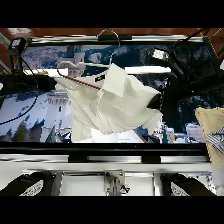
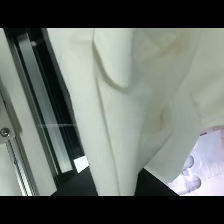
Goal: Fold the shirts.
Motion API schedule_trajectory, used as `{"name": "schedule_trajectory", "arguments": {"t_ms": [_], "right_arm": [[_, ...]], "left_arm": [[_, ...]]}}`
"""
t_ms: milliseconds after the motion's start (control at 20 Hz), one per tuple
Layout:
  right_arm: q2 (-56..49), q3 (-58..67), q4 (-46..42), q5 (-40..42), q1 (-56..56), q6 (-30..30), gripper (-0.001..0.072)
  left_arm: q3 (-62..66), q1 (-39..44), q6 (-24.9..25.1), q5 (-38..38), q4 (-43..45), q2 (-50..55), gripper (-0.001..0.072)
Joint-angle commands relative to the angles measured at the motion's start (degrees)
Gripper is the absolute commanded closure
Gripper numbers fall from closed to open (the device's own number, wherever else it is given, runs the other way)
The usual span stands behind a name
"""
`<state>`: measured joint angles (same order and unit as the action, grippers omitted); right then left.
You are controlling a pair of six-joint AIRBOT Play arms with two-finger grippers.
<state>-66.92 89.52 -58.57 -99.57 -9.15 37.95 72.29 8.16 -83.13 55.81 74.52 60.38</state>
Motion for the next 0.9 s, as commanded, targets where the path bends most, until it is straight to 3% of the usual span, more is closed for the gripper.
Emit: {"name": "schedule_trajectory", "arguments": {"t_ms": [0,250,550,850], "right_arm": [[-1.2,-0.02,-0.87,-0.35,-0.02,0.61,0.0644],[-1.25,-0.02,-0.39,-0.46,-0.02,0.61,0.0644],[-1.2,0.0,0.15,0.63,0.0,0.63,0.0644],[-1.27,-0.04,-1.22,-0.72,-0.02,0.9,0.0645]], "left_arm": [[3.02,-0.04,-0.02,-0.28,0.07,1.73,0.0652],[6.56,-1.6,-0.02,-0.39,-0.22,4.92,0.0652],[6.95,-2.12,-0.02,9.03,-0.9,11.52,0.0652],[11.74,-3.45,-0.24,4.39,-5.7,13.68,0.0653]]}}
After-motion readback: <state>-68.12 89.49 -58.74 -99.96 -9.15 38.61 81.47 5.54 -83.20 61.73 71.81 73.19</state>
